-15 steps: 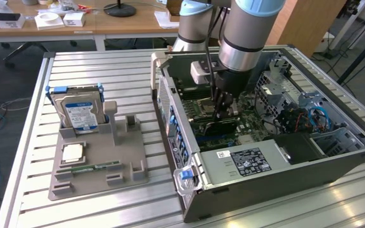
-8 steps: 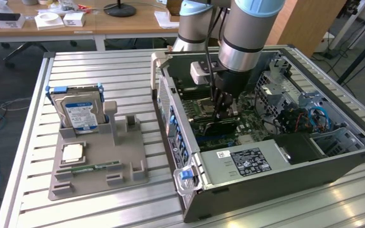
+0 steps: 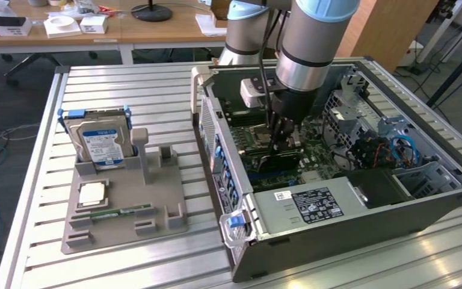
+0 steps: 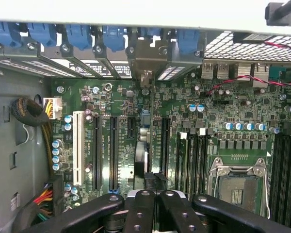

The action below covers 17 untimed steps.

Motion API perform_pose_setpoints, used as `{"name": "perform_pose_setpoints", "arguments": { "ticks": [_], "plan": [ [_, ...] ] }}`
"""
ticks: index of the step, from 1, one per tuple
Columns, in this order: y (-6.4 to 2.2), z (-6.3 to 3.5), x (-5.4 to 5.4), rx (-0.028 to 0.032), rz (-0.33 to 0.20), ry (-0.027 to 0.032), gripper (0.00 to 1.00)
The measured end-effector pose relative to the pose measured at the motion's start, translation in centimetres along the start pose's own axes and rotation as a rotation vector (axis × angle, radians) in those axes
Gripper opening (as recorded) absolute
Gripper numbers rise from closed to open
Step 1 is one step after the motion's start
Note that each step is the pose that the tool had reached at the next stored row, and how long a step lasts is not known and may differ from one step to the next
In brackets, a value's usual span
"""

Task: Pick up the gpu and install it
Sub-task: 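Press down on the gpu until it lock into place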

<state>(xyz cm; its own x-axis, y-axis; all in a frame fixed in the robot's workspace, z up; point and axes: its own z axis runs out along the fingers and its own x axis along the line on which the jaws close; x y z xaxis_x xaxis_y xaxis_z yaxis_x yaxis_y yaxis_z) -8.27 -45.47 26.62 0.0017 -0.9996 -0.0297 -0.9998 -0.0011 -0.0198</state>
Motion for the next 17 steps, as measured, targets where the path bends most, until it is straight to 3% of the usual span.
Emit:
{"name": "perform_pose_setpoints", "arguments": {
  "ticks": [17],
  "plan": [
    [0.09,0.19,0.01,-0.0002,0.000,0.0002,0.10]
  ]
}}
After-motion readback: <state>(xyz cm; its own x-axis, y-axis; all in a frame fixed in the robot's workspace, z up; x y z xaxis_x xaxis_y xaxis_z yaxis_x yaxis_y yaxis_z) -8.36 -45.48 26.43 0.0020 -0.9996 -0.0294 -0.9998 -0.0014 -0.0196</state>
